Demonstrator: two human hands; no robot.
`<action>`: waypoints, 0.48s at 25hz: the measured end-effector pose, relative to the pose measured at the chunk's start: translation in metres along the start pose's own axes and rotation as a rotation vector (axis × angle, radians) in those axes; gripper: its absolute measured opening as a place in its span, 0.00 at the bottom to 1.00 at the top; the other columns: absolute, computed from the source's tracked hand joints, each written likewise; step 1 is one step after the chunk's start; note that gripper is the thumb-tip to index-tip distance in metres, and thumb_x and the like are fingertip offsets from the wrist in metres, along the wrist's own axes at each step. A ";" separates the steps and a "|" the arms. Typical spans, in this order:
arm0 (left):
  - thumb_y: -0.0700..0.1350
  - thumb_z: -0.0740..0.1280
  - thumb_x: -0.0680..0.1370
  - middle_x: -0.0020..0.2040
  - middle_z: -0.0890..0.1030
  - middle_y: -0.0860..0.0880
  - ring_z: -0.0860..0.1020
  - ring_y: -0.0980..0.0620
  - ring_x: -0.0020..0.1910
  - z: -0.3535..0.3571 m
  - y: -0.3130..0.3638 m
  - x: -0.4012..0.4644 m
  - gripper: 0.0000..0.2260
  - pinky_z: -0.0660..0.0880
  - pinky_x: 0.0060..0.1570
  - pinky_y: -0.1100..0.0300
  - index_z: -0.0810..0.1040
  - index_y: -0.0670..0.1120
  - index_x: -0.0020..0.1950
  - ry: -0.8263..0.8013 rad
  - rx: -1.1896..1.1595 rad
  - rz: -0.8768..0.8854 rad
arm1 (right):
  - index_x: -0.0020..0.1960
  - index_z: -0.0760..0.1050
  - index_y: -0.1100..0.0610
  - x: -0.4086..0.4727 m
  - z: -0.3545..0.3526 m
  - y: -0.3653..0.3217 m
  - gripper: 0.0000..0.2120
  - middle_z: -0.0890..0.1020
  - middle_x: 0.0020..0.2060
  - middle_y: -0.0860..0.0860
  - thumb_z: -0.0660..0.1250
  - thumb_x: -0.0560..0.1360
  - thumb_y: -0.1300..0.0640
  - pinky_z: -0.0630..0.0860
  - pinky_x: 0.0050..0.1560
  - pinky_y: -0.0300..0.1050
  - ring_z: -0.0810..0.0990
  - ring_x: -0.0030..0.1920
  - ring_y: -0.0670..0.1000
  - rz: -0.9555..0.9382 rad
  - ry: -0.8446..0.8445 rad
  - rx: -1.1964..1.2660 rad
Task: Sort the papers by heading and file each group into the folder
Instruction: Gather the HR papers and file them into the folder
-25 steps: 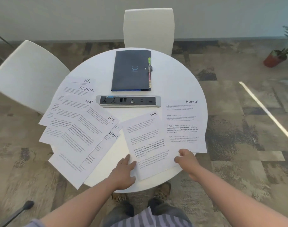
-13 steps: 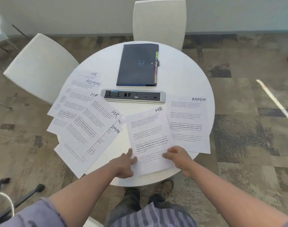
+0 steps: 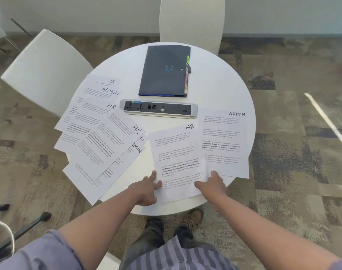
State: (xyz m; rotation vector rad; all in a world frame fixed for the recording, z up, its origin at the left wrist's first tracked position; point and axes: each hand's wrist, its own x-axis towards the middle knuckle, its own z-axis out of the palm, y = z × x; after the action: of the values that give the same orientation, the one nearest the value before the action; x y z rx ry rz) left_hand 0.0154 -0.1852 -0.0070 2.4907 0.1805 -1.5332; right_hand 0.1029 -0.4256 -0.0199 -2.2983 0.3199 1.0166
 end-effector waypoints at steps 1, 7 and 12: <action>0.46 0.58 0.80 0.83 0.34 0.54 0.45 0.49 0.84 0.000 0.000 0.000 0.34 0.64 0.76 0.44 0.47 0.59 0.84 0.000 -0.004 0.004 | 0.60 0.66 0.56 0.002 0.001 0.002 0.22 0.76 0.53 0.51 0.72 0.73 0.50 0.76 0.47 0.50 0.77 0.54 0.56 0.007 -0.042 0.096; 0.46 0.57 0.81 0.83 0.34 0.53 0.45 0.48 0.84 -0.002 0.002 -0.003 0.34 0.63 0.76 0.43 0.47 0.58 0.84 -0.004 -0.001 0.006 | 0.64 0.75 0.53 0.002 0.005 0.004 0.24 0.82 0.59 0.49 0.79 0.72 0.51 0.77 0.54 0.48 0.81 0.60 0.53 -0.010 -0.336 0.525; 0.45 0.57 0.80 0.83 0.34 0.54 0.45 0.48 0.84 -0.001 0.000 0.000 0.34 0.62 0.77 0.44 0.47 0.58 0.84 0.003 -0.018 0.014 | 0.61 0.75 0.54 0.002 -0.008 -0.006 0.15 0.85 0.55 0.51 0.75 0.77 0.57 0.83 0.50 0.52 0.85 0.52 0.53 -0.052 -0.204 0.633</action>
State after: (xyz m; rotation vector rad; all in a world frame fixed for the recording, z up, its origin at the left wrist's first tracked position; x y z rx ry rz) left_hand 0.0160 -0.1854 -0.0069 2.4749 0.1762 -1.5157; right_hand 0.1121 -0.4258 -0.0144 -1.6164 0.4236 0.9458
